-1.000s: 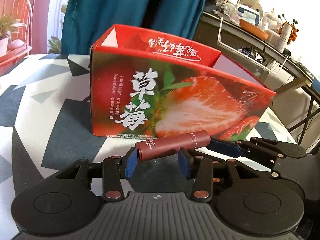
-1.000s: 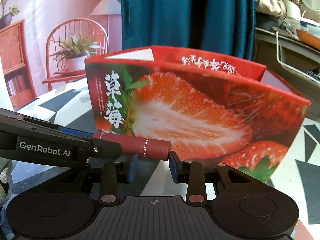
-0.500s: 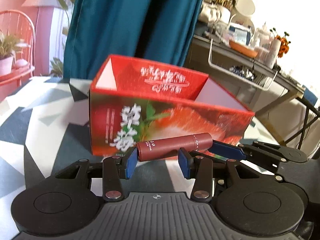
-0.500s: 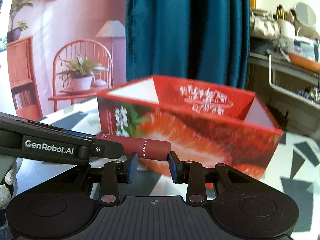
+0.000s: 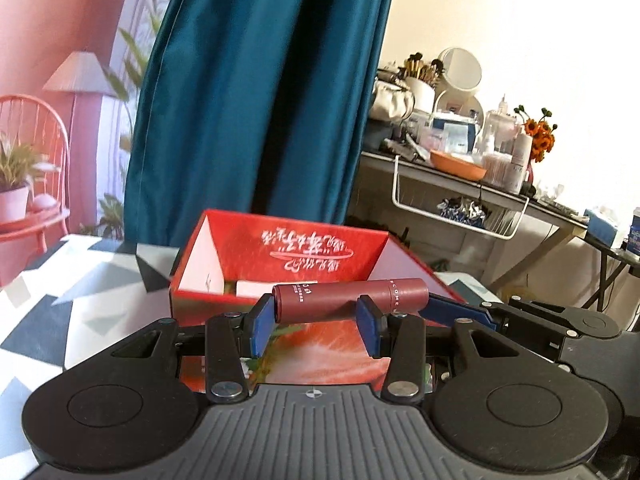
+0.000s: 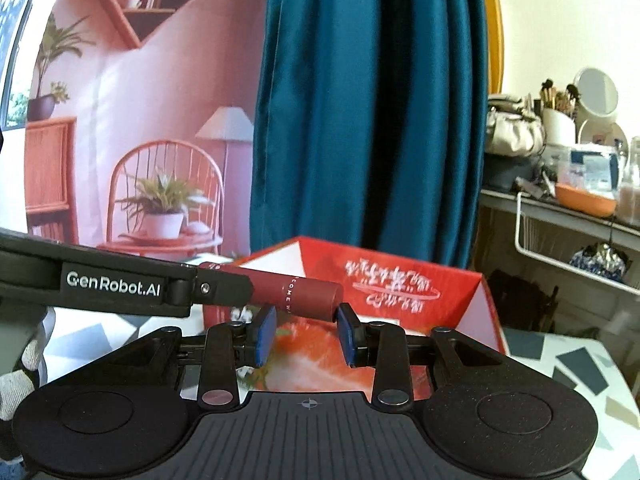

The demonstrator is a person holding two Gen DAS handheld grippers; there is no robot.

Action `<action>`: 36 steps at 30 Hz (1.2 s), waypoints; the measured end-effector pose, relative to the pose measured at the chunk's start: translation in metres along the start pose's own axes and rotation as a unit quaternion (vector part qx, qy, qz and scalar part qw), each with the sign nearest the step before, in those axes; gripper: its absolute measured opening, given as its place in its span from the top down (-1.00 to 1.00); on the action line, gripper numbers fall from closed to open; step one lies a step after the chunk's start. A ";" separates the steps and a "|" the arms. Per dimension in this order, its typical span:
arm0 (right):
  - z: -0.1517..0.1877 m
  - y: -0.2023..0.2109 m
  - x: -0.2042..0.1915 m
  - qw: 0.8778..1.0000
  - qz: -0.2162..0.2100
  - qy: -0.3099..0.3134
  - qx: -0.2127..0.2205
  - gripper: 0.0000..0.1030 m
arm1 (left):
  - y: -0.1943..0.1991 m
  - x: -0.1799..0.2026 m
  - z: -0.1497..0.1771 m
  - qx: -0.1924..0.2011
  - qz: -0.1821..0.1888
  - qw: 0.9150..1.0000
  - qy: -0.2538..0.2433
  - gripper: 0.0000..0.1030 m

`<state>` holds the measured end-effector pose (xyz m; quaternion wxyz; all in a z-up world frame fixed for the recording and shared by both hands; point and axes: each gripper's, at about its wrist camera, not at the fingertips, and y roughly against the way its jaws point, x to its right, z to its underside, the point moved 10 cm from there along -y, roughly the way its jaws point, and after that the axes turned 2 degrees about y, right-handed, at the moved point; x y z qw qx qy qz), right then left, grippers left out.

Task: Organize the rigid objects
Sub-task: 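Lift the lipstick tube with both grippers and lower it into the red box, then open both grippers to release the lipstick tube and withdraw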

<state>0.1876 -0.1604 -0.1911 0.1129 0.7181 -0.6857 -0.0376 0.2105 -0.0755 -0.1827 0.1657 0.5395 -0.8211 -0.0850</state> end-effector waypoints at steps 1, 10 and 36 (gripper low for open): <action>-0.003 0.001 0.002 1.000 0.001 -0.001 0.002 0.40 | -0.002 0.002 -0.002 0.001 0.001 1.000 -0.002 0.09; -0.028 -0.022 0.027 1.000 0.008 0.001 0.012 0.40 | -0.032 0.000 -0.025 -0.002 0.016 1.000 0.010 0.09; 0.023 -0.188 0.106 0.976 -0.009 -0.057 -0.209 0.40 | -0.206 -0.041 0.002 -0.193 0.032 0.976 0.094 0.09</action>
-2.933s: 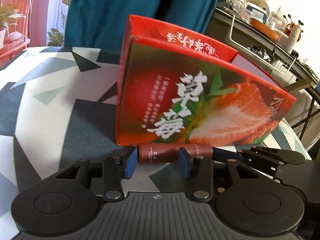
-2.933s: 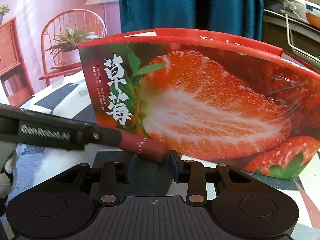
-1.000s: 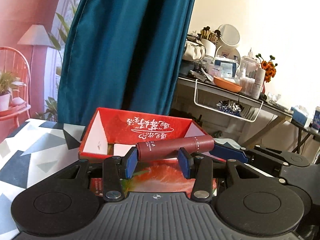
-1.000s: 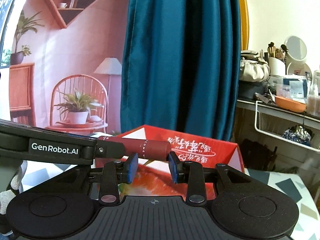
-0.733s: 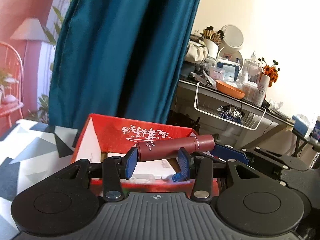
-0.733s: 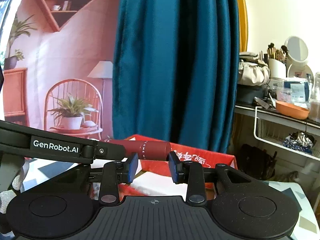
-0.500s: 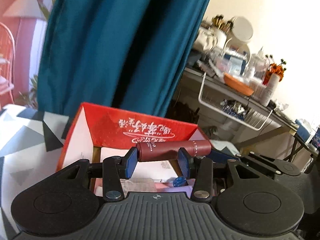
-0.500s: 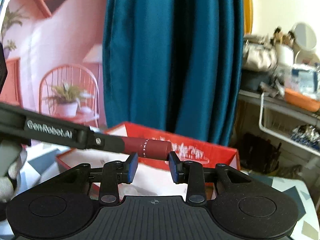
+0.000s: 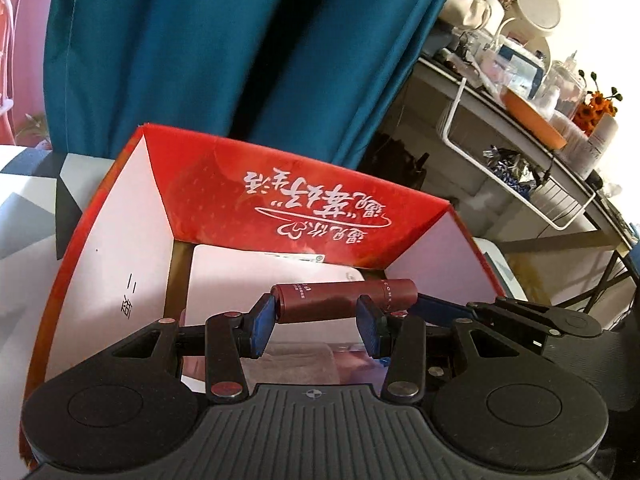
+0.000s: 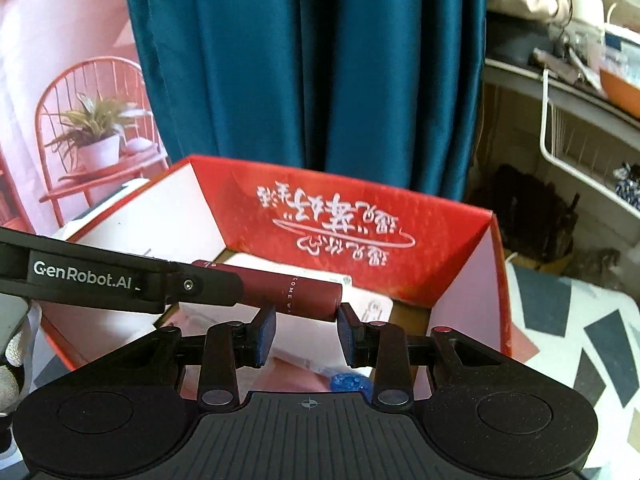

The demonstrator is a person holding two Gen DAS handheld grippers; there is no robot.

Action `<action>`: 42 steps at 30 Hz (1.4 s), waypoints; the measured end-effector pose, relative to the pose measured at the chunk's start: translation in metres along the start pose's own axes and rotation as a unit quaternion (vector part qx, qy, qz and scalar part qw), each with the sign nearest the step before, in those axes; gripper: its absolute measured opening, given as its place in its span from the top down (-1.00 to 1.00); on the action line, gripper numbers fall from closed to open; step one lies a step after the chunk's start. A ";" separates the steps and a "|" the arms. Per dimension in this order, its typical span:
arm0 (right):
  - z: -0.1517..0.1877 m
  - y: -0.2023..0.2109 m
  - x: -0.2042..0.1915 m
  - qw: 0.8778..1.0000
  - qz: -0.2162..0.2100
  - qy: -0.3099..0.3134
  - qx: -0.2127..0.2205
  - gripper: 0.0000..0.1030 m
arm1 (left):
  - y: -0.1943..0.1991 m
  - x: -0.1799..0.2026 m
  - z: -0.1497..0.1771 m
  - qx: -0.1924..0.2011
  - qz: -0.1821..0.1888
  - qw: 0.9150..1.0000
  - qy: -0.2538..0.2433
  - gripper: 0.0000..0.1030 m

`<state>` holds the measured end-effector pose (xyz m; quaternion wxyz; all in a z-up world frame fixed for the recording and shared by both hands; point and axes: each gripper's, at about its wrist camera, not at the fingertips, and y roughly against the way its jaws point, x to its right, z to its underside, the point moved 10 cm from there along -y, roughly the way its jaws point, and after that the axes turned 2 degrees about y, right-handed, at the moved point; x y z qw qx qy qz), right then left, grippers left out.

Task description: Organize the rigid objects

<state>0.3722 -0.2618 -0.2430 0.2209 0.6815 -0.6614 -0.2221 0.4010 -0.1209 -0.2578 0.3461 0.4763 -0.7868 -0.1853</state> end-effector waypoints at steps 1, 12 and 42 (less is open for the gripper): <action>0.000 -0.001 -0.001 1.000 -0.003 -0.001 -0.003 0.40 | -0.001 -0.001 -0.001 0.005 -0.005 1.000 -0.005 0.09; 0.000 0.026 -0.003 0.999 -0.011 -0.031 0.000 0.12 | 0.070 0.004 -0.025 0.106 -0.058 0.991 -0.065 -0.79; -0.028 0.308 -0.083 0.985 0.032 -0.024 0.166 -0.99 | 0.336 0.041 0.028 0.199 -0.170 0.961 -0.092 -1.00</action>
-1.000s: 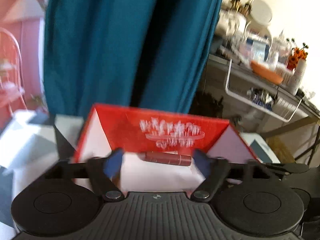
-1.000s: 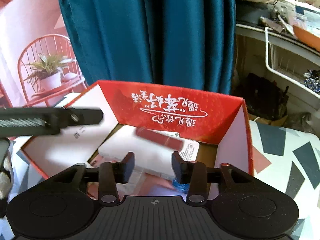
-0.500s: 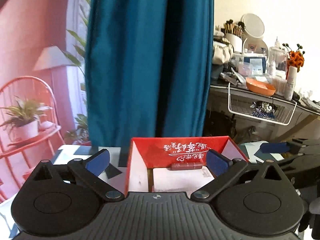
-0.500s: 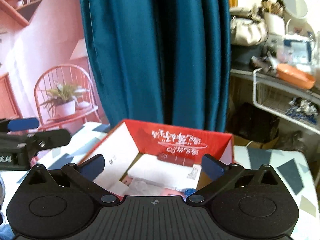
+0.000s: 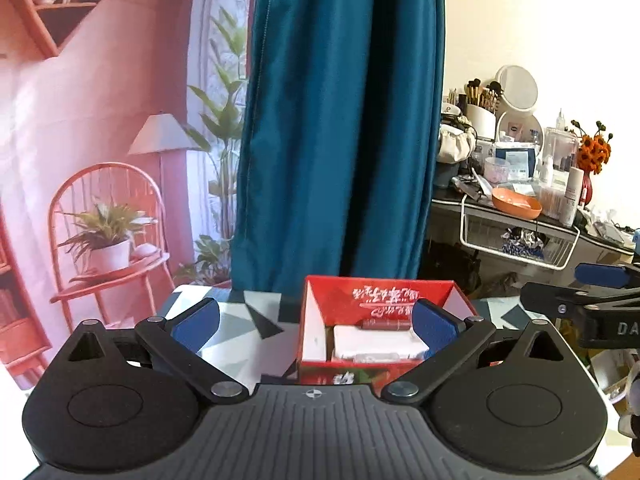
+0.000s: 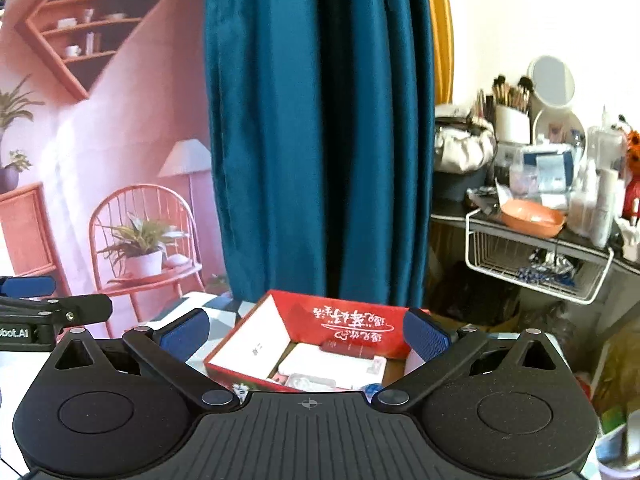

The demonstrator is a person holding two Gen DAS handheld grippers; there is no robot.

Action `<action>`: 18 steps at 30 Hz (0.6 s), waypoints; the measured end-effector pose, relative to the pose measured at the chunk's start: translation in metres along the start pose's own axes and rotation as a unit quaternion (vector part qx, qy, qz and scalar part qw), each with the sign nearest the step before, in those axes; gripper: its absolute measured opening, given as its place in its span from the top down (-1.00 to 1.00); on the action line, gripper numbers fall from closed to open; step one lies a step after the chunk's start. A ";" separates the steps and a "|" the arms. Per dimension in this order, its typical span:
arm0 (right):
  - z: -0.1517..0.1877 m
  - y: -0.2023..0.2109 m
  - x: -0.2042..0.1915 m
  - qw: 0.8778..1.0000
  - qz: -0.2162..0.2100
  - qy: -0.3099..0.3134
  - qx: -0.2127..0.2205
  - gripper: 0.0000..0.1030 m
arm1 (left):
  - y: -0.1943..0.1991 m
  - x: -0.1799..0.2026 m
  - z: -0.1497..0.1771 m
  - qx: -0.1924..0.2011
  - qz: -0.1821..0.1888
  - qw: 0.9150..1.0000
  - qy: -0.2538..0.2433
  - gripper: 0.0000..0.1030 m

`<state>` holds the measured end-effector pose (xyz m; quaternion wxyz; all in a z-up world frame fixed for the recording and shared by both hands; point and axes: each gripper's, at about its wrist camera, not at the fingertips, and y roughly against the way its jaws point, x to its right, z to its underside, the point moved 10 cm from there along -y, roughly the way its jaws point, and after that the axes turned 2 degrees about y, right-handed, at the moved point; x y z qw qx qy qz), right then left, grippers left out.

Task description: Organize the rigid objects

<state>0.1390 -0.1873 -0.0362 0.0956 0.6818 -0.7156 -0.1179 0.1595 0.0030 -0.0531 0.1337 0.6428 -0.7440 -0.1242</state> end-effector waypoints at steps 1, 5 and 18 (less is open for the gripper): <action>0.001 0.007 -0.003 1.000 0.000 -0.001 0.002 -0.99 | 0.006 0.000 0.000 0.005 -0.004 1.000 -0.004 -1.00; 0.006 0.034 -0.011 1.000 0.008 0.001 0.009 -0.99 | 0.031 -0.001 0.004 0.029 -0.013 0.999 -0.011 -1.00; 0.015 0.066 -0.035 0.999 0.026 0.027 0.027 -0.99 | 0.054 0.000 0.008 0.056 -0.036 0.997 -0.027 -1.00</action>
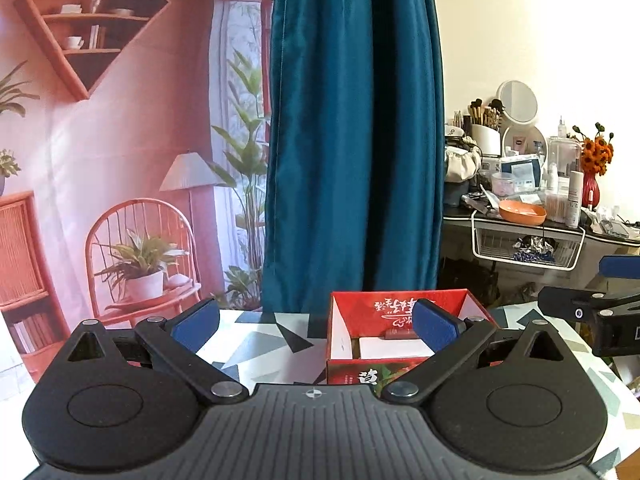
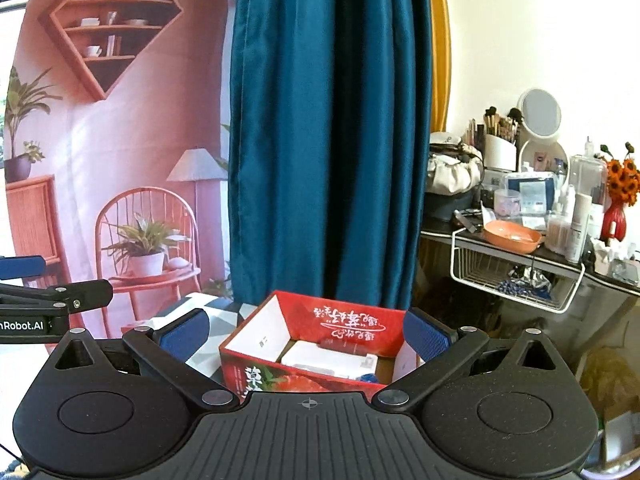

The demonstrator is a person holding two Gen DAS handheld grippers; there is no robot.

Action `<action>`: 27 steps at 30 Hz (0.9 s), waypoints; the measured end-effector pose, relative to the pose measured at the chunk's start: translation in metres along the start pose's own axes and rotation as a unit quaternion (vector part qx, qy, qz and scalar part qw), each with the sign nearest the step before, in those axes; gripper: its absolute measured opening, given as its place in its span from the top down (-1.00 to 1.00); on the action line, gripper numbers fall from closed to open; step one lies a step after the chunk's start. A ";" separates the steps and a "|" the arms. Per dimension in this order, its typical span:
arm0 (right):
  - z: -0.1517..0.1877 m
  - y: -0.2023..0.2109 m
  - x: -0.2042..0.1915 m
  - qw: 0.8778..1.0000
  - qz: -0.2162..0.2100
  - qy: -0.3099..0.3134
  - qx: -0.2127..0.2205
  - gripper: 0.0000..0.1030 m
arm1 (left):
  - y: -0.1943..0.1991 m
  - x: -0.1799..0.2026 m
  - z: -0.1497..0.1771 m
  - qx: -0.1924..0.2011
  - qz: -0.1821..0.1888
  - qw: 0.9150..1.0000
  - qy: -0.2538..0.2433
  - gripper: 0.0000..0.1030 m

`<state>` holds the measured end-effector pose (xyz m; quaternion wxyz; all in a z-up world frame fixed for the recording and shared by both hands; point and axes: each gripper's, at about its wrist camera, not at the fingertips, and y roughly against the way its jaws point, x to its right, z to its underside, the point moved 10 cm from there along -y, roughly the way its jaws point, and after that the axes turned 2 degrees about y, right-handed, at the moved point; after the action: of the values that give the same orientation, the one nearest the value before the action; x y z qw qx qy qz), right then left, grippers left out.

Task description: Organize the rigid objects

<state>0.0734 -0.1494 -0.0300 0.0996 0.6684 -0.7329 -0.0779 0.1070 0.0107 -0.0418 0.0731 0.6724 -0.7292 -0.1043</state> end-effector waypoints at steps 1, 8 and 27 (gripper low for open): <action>0.000 0.001 -0.001 1.000 0.003 0.002 0.002 -0.99 | 0.000 -0.001 0.001 0.000 0.000 1.000 0.001 -1.00; 0.000 0.003 -0.003 1.000 0.006 0.006 0.004 -0.99 | 0.001 -0.004 0.003 -0.002 -0.011 1.000 -0.001 -1.00; 0.004 0.002 0.005 1.000 0.018 -0.010 -0.001 -0.99 | -0.002 -0.008 0.008 -0.024 -0.012 0.999 0.018 -1.00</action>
<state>0.0696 -0.1541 -0.0331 0.0944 0.6545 -0.7455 -0.0841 0.1075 0.0193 -0.0495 0.1007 0.6808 -0.7171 -0.1103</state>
